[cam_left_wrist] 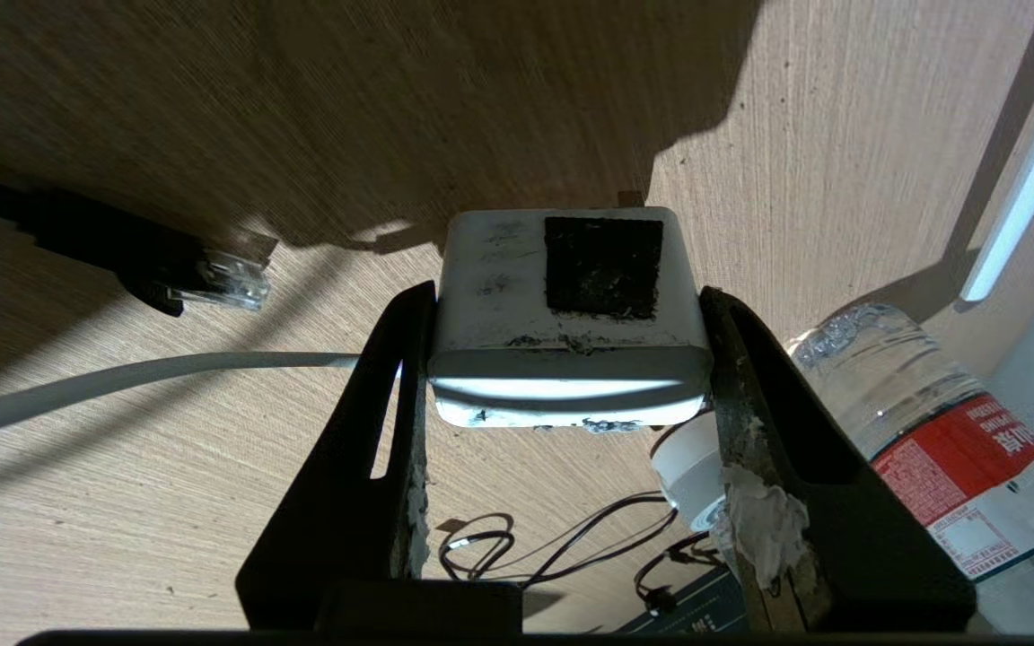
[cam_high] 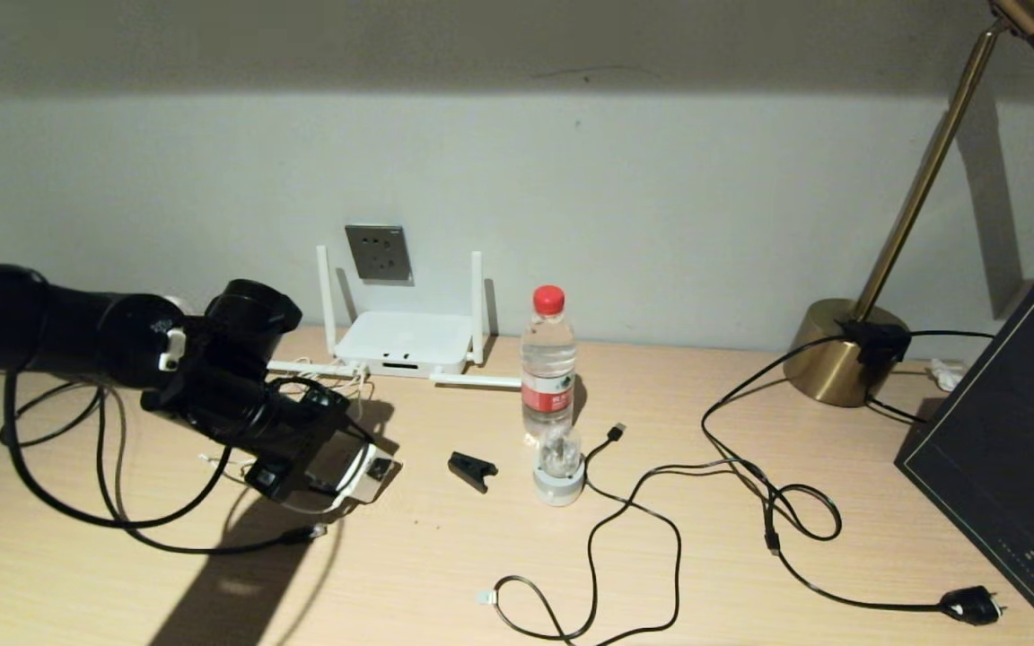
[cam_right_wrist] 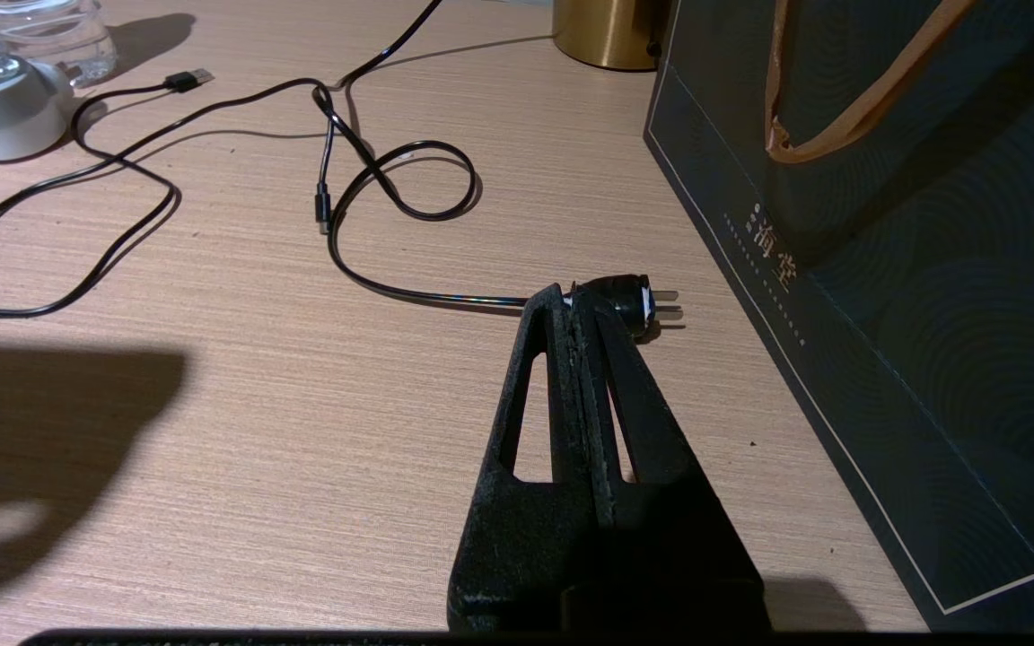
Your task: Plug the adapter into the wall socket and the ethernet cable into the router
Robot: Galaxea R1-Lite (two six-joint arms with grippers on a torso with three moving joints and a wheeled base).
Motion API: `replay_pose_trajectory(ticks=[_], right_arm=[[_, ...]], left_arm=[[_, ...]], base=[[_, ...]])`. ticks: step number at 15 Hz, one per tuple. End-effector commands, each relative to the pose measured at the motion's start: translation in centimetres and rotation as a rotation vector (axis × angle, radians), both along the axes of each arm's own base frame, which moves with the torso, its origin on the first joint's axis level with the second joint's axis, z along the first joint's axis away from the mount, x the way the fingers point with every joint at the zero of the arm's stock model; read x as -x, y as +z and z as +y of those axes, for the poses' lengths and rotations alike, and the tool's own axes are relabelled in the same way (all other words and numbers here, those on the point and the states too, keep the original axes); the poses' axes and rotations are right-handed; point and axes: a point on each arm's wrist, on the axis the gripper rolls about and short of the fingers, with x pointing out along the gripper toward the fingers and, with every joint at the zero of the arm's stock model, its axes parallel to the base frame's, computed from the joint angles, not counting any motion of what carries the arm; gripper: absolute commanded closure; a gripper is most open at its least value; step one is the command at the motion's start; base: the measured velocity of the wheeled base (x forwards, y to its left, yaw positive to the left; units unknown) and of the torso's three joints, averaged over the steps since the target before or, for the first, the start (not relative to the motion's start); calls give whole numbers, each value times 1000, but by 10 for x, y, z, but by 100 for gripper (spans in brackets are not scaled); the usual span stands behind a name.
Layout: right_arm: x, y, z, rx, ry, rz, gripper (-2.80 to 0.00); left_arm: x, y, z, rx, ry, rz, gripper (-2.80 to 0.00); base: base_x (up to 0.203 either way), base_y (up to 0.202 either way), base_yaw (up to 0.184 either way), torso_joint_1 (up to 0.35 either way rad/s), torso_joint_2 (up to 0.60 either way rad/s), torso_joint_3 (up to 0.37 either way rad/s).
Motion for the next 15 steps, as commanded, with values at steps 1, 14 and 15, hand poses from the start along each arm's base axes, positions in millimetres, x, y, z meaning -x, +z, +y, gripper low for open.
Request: replay_pose_trajectory(ticks=[1, 14, 15], right_arm=[[0, 0, 0, 1, 0, 1, 0], [0, 0, 0, 1, 0, 1, 0], [0, 0, 0, 1, 0, 0, 0]], left_arm=[[1, -3, 0, 3, 5, 15, 0], [2, -2, 0, -4, -3, 7, -280], [2, -1, 0, -5, -2, 6, -280]], base=[[0, 0, 0, 0, 0, 0], [0, 0, 0, 0, 0, 0], [0, 0, 0, 0, 0, 0]])
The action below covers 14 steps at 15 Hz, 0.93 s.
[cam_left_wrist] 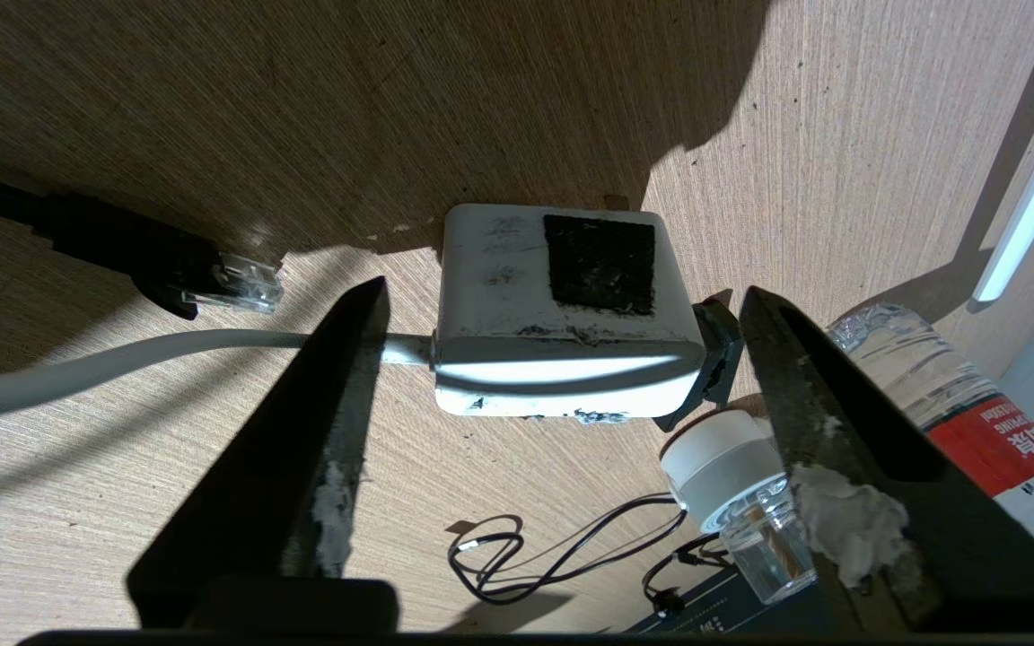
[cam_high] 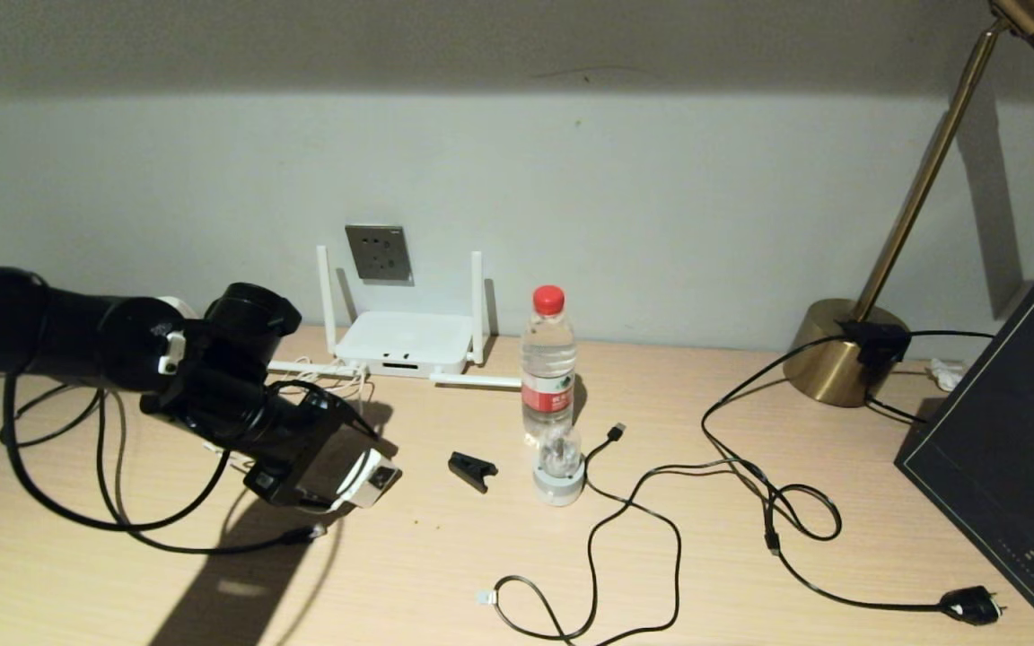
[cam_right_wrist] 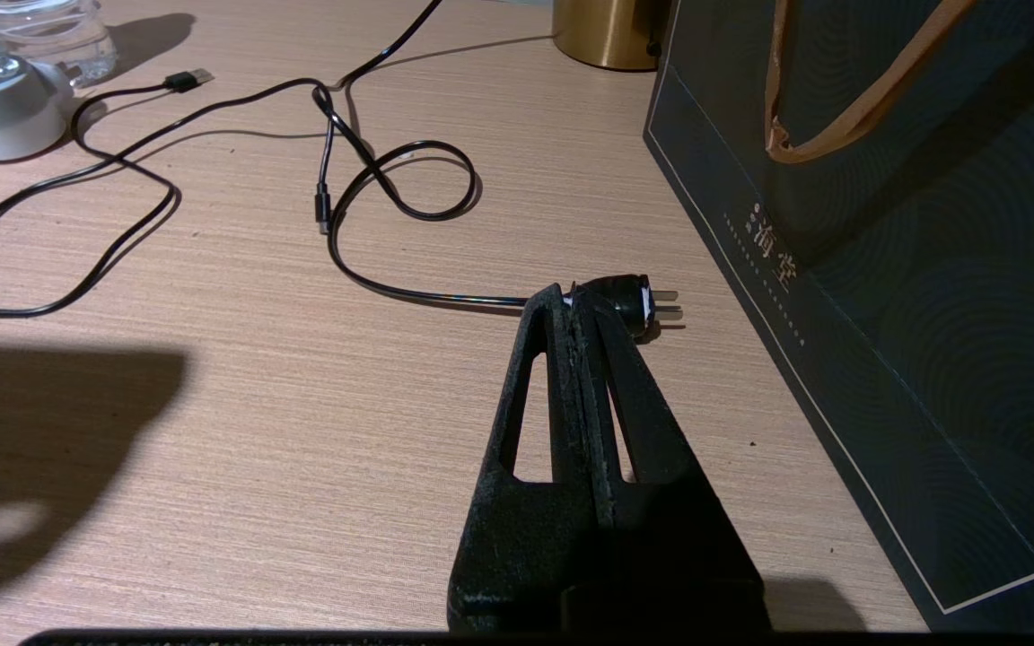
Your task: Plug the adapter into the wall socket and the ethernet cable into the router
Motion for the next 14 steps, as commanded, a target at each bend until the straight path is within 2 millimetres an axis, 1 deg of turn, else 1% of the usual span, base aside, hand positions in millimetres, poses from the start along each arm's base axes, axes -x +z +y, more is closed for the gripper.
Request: replay_pose_trajectory(ticks=[1, 6, 9, 12, 14], right_arm=[[0, 0, 0, 0, 0, 0, 0], [0, 0, 0, 0, 0, 1, 0], [0, 0, 0, 0, 0, 0, 0], [0, 0, 0, 0, 0, 0, 0], [0, 0, 0, 0, 0, 1, 0]], left_arm=[[1, 1, 0, 3, 4, 1, -280], [1, 10, 1, -23, -25, -46, -280], [-6, 21, 1, -83, -11, -106, -280], [-7, 25, 1, -163, -61, -151, -280], [-6, 27, 1, -187, -59, -160, -280]], base=[[0, 0, 0, 0, 0, 0], [0, 0, 0, 0, 0, 0], [0, 0, 0, 0, 0, 0], [0, 0, 0, 0, 0, 0], [0, 0, 0, 0, 0, 0]])
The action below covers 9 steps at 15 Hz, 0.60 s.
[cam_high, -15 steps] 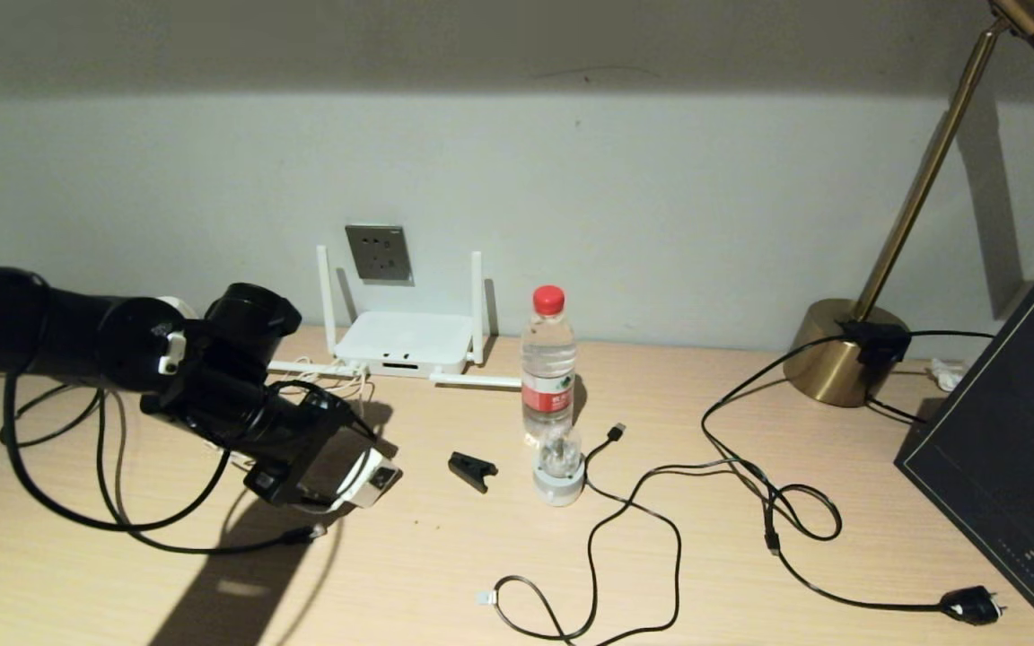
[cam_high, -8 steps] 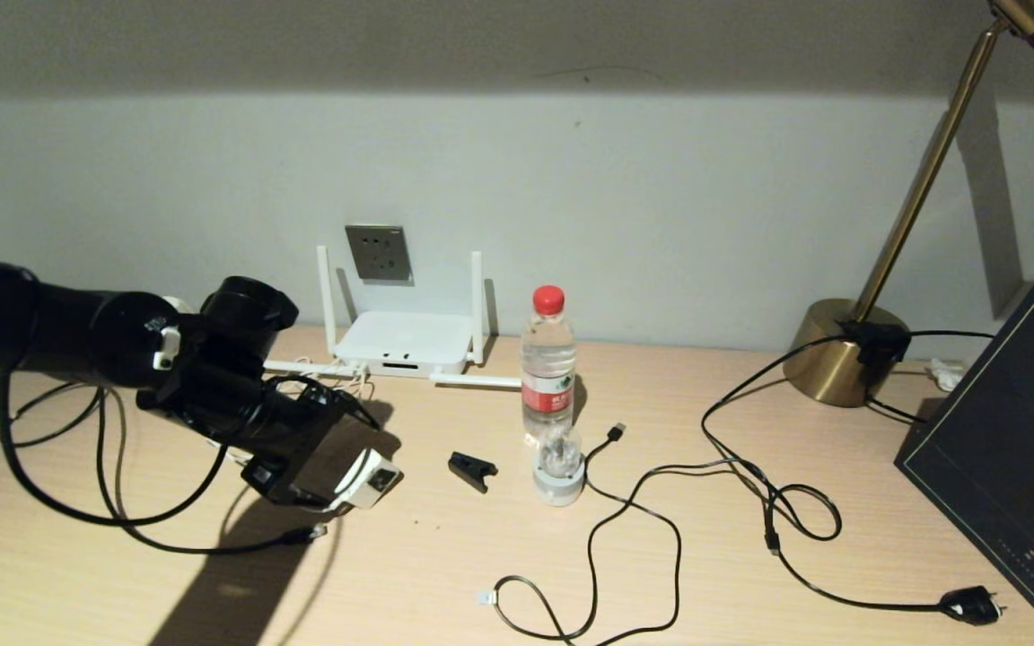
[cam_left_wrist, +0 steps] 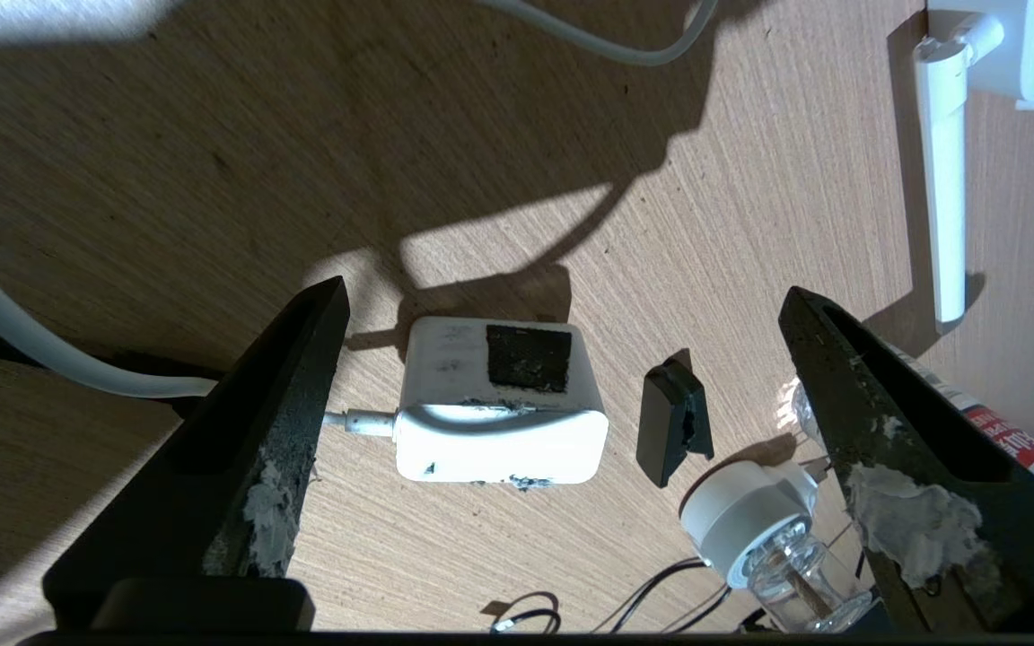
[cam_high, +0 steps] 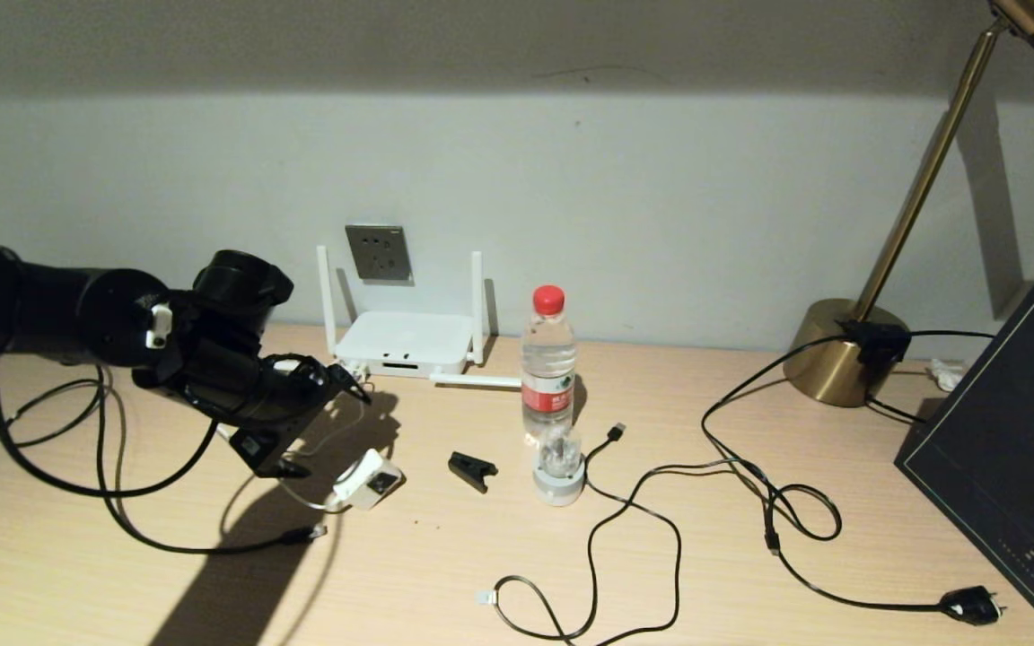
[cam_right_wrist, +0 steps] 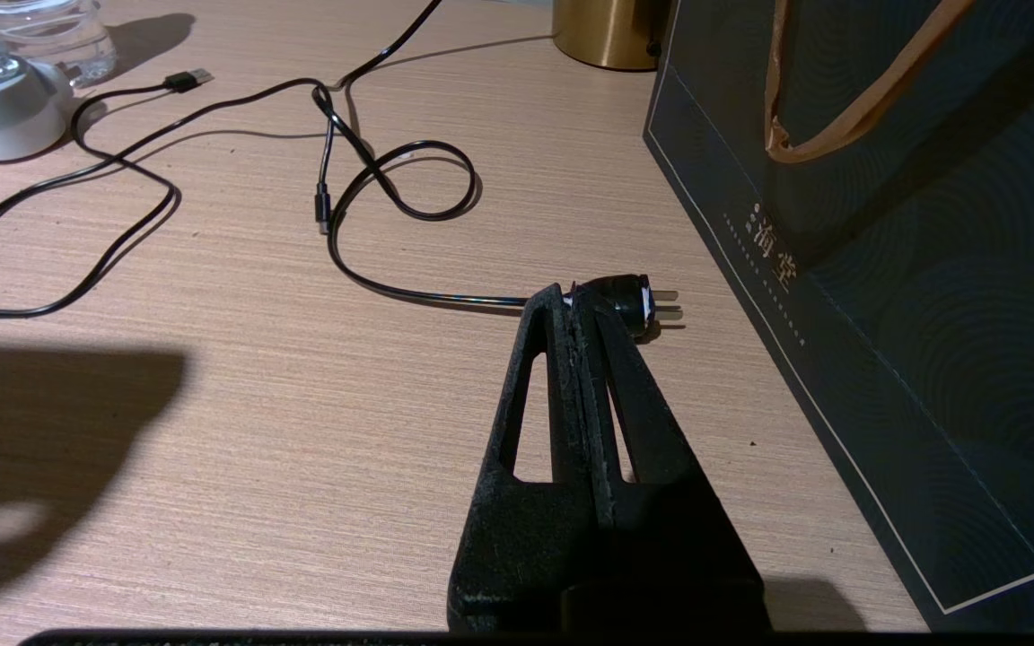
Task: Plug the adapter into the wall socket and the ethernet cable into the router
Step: Pick up plug
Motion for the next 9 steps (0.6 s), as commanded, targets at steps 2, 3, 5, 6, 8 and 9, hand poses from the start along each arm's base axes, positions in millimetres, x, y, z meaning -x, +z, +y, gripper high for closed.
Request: replay_pose_trajectory(ticks=[2, 3, 5, 6, 8, 9], right_arm=[[0, 0, 0, 1, 0, 0, 0], [0, 0, 0, 1, 0, 1, 0], [0, 0, 0, 1, 0, 0, 0], [0, 0, 0, 1, 0, 0, 0], [0, 0, 0, 1, 0, 0, 0], [0, 0, 0, 1, 0, 0, 0]], left_arm=[[4, 8, -2, -62, -43, -41, -280], [7, 13, -4, -104, -88, -71, -280], [9, 28, -20, -137, -159, -187, -280], [9, 32, -28, -147, -179, -226, -280], [7, 39, -46, -233, -231, -328, -280], [6, 40, -47, -243, -239, -344, -280]], base=[[0, 0, 0, 0, 0, 0], [0, 0, 0, 0, 0, 0], [0, 0, 0, 0, 0, 0], [0, 0, 0, 0, 0, 0], [0, 0, 0, 0, 0, 0], [0, 0, 0, 0, 0, 0]])
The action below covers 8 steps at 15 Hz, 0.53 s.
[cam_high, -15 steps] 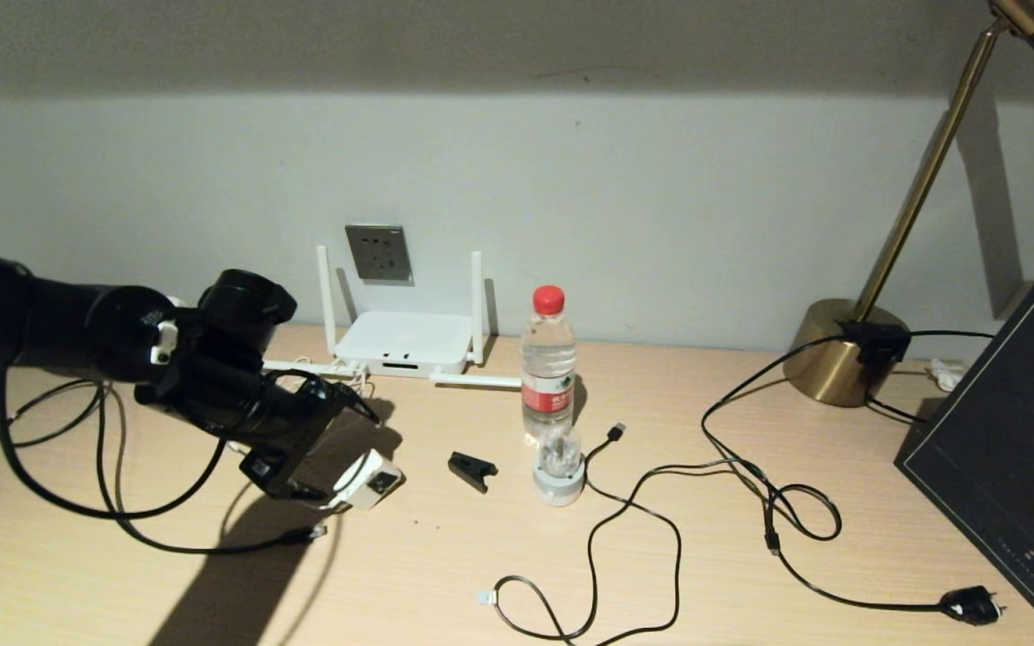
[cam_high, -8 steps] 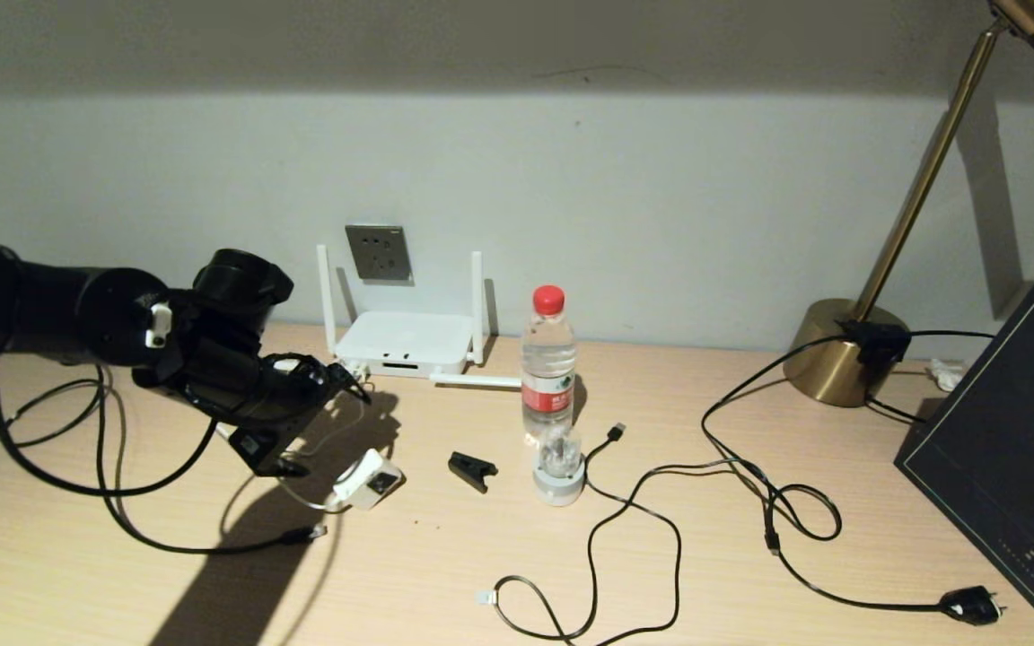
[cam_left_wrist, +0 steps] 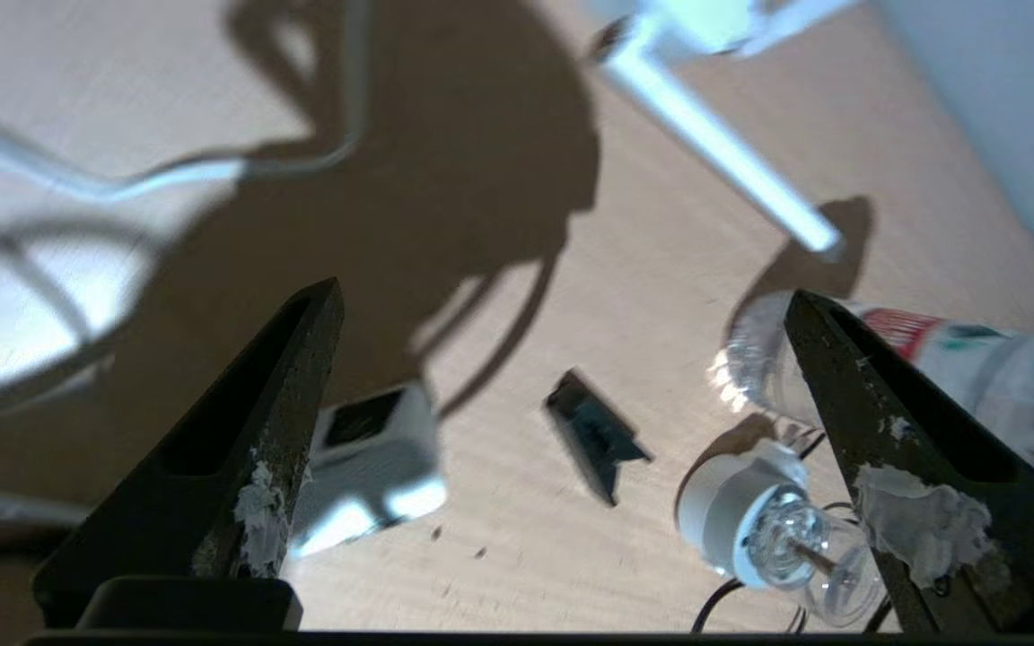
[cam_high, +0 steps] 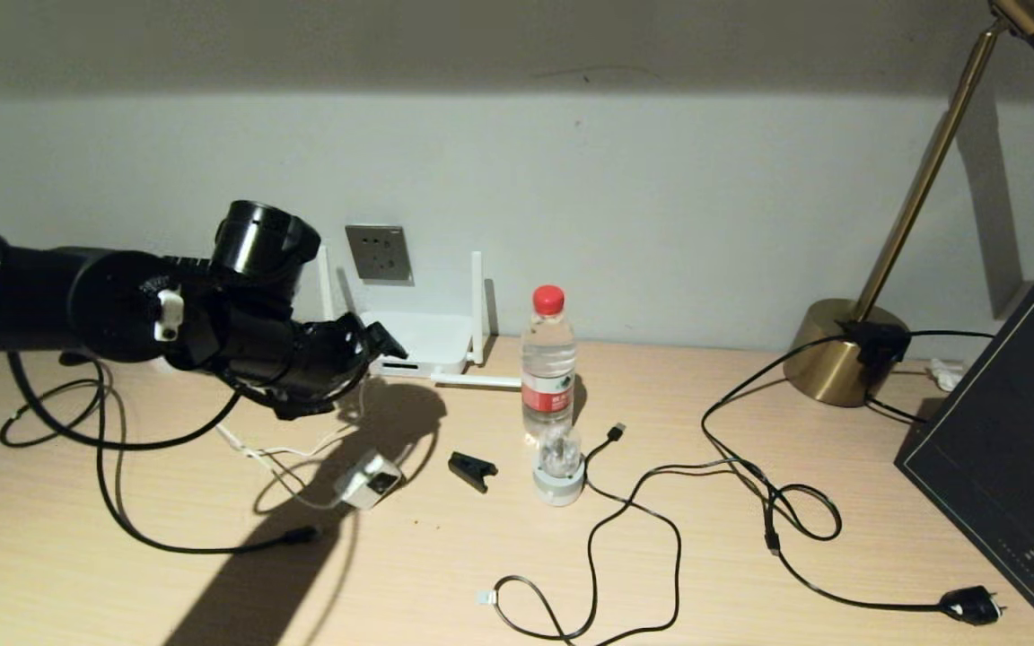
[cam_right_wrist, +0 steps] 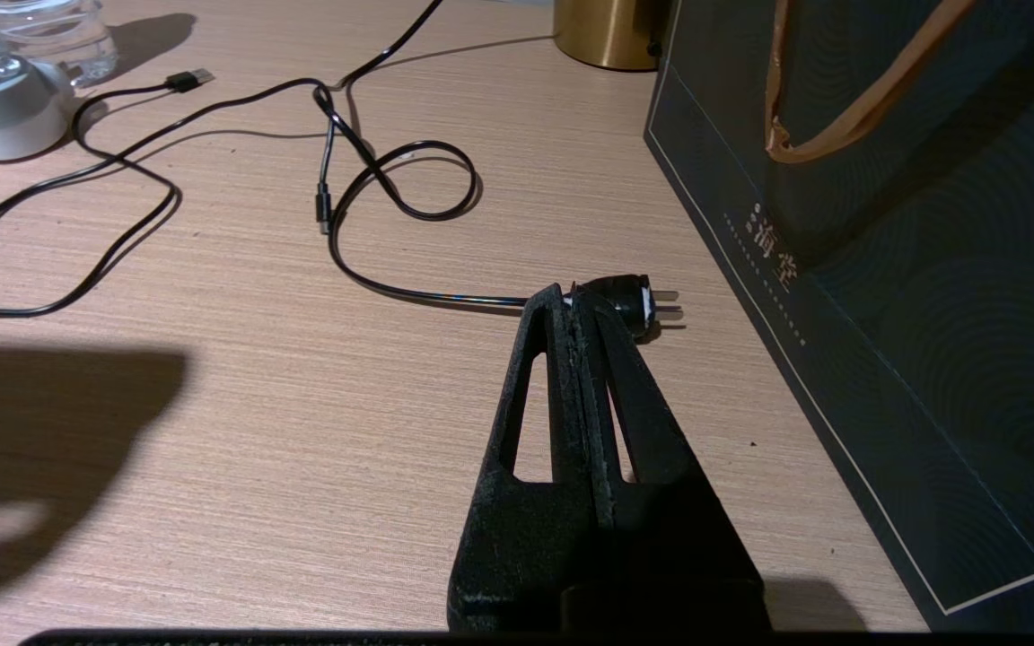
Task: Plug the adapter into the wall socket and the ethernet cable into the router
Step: Pick up plug
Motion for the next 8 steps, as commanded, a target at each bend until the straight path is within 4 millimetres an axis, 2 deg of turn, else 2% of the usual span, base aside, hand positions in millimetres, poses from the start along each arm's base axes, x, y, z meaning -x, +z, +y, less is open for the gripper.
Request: replay_pose_trajectory(ticks=[1, 4, 8], right_arm=[[0, 0, 0, 1, 0, 0, 0], [0, 0, 0, 1, 0, 0, 0], [0, 0, 0, 1, 0, 1, 0]], left_arm=[[0, 2, -6, -12, -18, -19, -280], [2, 3, -5, -62, -62, -33, -280], [8, 6, 5, -362, -293, -98, -280]], base=[[0, 0, 0, 0, 0, 0], [0, 0, 0, 0, 0, 0], [0, 0, 0, 0, 0, 0]])
